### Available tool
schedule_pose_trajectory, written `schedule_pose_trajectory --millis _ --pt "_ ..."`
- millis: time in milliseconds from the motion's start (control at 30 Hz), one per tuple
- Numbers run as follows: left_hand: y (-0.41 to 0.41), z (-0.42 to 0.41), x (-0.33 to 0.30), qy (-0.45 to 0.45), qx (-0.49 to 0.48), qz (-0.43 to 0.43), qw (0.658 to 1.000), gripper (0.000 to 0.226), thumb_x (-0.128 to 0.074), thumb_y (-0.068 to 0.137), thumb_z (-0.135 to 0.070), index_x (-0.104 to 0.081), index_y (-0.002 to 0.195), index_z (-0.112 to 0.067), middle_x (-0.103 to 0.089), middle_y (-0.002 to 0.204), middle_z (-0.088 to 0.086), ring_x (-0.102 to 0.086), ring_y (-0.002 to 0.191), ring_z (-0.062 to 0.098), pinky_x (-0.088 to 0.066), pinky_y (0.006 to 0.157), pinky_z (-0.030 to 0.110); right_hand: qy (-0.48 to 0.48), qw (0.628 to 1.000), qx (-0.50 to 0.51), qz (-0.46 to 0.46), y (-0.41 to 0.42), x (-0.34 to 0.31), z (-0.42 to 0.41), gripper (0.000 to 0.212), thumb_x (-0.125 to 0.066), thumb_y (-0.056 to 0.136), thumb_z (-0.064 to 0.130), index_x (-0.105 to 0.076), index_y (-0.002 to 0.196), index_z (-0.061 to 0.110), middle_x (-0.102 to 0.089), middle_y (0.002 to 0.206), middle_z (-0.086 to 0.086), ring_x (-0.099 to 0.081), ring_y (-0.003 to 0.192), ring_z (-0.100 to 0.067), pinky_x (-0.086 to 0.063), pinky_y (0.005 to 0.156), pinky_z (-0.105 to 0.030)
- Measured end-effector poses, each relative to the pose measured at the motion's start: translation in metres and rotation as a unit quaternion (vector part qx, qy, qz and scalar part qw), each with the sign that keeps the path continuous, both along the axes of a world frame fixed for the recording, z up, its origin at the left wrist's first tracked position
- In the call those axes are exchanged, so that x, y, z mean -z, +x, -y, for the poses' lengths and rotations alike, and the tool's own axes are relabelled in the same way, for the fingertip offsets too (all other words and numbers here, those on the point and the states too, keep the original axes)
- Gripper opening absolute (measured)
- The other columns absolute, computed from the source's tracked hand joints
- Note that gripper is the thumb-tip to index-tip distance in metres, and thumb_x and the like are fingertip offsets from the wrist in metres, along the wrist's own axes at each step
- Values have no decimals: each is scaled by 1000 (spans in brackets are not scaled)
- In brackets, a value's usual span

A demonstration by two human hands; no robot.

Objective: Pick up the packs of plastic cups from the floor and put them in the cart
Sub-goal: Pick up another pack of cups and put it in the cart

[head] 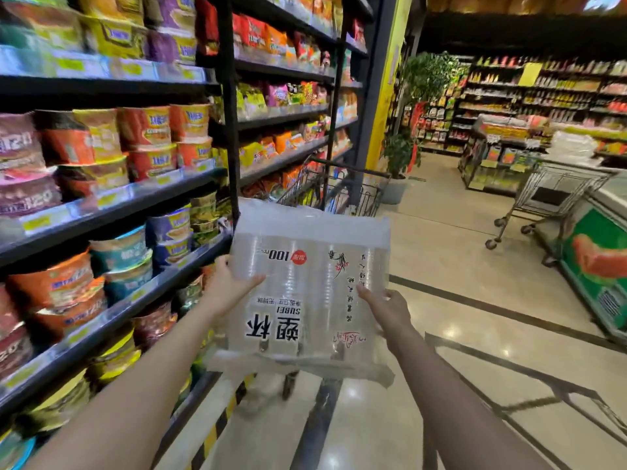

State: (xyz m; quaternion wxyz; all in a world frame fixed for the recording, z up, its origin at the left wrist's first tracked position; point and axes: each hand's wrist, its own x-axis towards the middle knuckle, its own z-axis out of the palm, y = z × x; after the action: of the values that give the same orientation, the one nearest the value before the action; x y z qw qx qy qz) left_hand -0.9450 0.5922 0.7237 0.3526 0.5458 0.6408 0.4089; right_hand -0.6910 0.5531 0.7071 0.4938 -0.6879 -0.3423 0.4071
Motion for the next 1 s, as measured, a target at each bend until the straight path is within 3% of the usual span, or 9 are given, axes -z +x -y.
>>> schedule_pose_trajectory --millis 100,200,267,367,533,633,767,900,1000 --pt "6 -76 3 -8 -11 -7 1000 74 -73 77 -28 -29 130 -3 -52 129 16 -52 119 32 -42 97 39 -22 1000 -21 4 7 5 -81 79 -74 69 51 -49 130 7 -56 132 -11 -53 122 -30 -43 105 -45" --pt "8 -159 11 -17 -26 -25 999 73 -71 79 -31 -27 130 -4 -50 123 14 -51 119 33 -41 92 38 -31 999 -31 0 8 14 -163 76 -72 73 49 -51 129 4 -55 133 -12 -52 123 -31 -42 105 -42" --pt "10 -216 17 -22 -26 -44 998 73 -69 80 -35 -27 132 -4 -47 125 14 -48 121 33 -39 88 35 -38 998 -43 -2 10 25 -222 71 -69 79 43 -48 130 -1 -54 133 -15 -51 123 -33 -42 103 -38" --pt "8 -303 25 -22 -16 -71 997 76 -67 81 -36 -26 135 -3 -44 138 16 -46 125 33 -37 95 37 -56 996 -62 -22 11 39 -315 75 -68 82 39 -41 136 -5 -49 137 -17 -48 125 -34 -41 102 -38" --pt "-7 -444 33 -52 -14 -125 991 77 -74 72 -44 -37 127 -5 -53 128 15 -53 117 32 -39 86 35 -86 989 -91 -84 1 56 -450 89 -66 83 42 -21 148 2 -27 154 -14 -31 139 -35 -30 111 -47" --pt "-6 -511 46 -74 7 -178 981 73 -69 79 -40 -35 131 -3 -48 135 17 -48 122 34 -39 94 38 -125 985 -69 -100 -2 79 -509 93 -66 83 44 -13 151 8 -24 155 -13 -30 140 -36 -30 111 -49" --pt "1 -588 86 -110 69 -240 962 74 -63 84 -40 -31 136 2 -41 142 21 -42 130 35 -33 106 39 -172 979 -18 -109 -5 127 -565 81 -66 83 40 -30 145 2 -37 148 -13 -40 134 -34 -36 107 -41" --pt "9 -641 134 -173 115 -273 939 67 -60 87 -35 -33 136 3 -42 141 24 -41 131 34 -32 104 35 -246 964 24 -100 -21 179 -591 76 -66 82 43 -43 136 -4 -46 142 -17 -47 128 -34 -40 106 -39" --pt "9 -669 174 -237 167 -315 904 68 -55 89 -41 -33 137 2 -45 139 24 -45 129 35 -36 103 34 -309 944 56 -104 -30 207 -599 65 -61 87 35 -43 136 -5 -47 140 -20 -48 125 -35 -41 100 -37"
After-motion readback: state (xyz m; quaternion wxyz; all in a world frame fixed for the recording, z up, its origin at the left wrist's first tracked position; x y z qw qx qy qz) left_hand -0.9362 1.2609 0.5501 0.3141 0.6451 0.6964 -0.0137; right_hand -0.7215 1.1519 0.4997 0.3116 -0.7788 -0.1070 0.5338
